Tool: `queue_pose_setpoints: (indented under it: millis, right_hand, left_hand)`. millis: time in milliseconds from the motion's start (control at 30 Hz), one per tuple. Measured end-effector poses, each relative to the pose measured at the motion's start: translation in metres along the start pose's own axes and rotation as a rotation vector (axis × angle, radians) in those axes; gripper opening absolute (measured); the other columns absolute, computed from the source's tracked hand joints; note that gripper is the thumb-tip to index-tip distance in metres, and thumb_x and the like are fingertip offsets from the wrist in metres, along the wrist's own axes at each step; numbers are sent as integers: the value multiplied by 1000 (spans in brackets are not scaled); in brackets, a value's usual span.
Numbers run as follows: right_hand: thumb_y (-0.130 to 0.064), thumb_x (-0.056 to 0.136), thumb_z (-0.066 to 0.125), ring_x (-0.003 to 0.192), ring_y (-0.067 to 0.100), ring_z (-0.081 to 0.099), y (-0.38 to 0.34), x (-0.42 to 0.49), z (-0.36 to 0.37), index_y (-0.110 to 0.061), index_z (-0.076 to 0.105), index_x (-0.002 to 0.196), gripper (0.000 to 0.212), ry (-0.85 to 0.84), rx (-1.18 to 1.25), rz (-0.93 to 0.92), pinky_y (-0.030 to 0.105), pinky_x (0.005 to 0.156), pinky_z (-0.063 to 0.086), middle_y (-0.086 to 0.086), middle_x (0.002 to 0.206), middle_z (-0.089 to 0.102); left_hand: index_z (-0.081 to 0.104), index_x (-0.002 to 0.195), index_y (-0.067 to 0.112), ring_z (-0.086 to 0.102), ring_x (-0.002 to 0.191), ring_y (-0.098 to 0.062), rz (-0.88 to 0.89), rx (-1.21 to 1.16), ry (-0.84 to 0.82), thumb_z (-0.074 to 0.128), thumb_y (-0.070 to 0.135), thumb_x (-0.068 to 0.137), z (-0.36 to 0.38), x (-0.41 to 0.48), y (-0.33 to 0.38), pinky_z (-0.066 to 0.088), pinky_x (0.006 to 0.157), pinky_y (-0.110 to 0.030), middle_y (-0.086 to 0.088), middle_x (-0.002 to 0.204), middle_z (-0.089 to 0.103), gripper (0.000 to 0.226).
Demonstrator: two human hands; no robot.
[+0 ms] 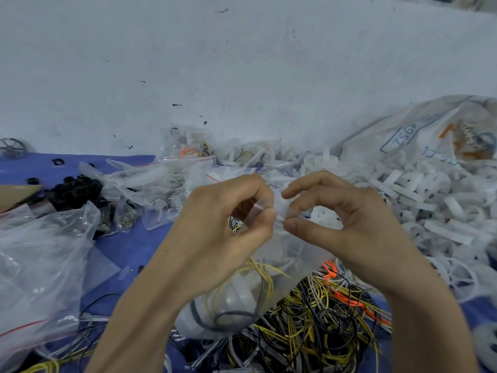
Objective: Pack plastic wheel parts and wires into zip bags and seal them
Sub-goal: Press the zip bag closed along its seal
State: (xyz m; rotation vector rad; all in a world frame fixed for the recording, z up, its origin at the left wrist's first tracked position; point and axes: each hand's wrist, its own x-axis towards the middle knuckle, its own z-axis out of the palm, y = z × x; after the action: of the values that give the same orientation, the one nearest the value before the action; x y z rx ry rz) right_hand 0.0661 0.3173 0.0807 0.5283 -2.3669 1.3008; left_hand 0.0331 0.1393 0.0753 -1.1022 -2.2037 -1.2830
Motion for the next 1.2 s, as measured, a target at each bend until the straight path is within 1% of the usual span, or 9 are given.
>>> queue_pose_setpoints:
  millis: [133,300,500,700,833,1000,1067,1133,1200]
  right_hand:
    - [-12,73,73,97,0,59,-1,0,0,-22,68,67,13,-3,-70,-7,9,88,37,-13,96,65]
    - [-10,74,73,99,-3,58,-1,2,6,-21,69,68,13,-13,-63,-17,3,85,34,-11,98,64]
    - [-6,75,71,101,3,60,2,2,3,-13,71,72,7,-58,49,11,18,93,40,-9,98,64]
    - [-13,77,71,101,6,60,1,3,8,-16,71,75,4,-65,29,-10,17,92,41,-10,98,63]
    - [-9,77,72,102,1,59,4,2,4,-15,70,73,7,-65,34,7,14,93,38,-10,99,64]
    - [-11,79,71,104,3,57,5,3,4,-16,70,77,5,-63,-39,-31,13,91,38,-11,100,63]
    - [-12,77,72,102,1,58,6,3,4,-17,71,76,5,-53,-11,-20,12,91,38,-11,100,63]
    - [-12,76,73,104,2,58,8,3,2,-17,71,75,5,-61,13,16,19,96,39,-11,101,64]
    - [-12,76,73,106,4,58,10,2,0,-18,70,74,7,-57,-2,16,24,98,38,-11,102,64]
  left_hand:
    - [58,72,18,53,63,-9,-25,-23,-29,58,21,79,0,0,-2,40,58,-14,0,69,58,8]
    - [60,71,20,56,71,-19,1,48,-48,61,21,77,-1,-1,-4,42,62,-26,-2,71,60,6]
    - [59,70,24,56,70,-18,-4,39,-32,61,22,75,0,-1,-1,40,58,-22,2,73,60,6]
    - [61,70,22,63,77,-12,-29,4,-26,63,19,73,0,-1,-2,46,62,-21,8,77,64,5]
    - [58,67,24,64,76,-6,-30,1,-9,63,19,73,0,-1,-1,45,62,-11,11,76,63,9]
    - [62,73,25,60,63,-16,-76,-33,-12,65,27,73,3,-1,-3,42,54,-23,10,71,64,4]
    - [63,71,26,62,64,-8,-68,-35,-8,65,27,74,2,-1,-4,42,53,-18,13,71,65,4]
    - [62,69,26,63,70,2,-58,-36,-4,66,25,76,1,-1,-3,41,59,-7,19,72,64,8]
    - [62,68,27,64,71,2,-69,-39,6,66,25,75,1,-1,-2,40,61,-6,18,72,64,8]
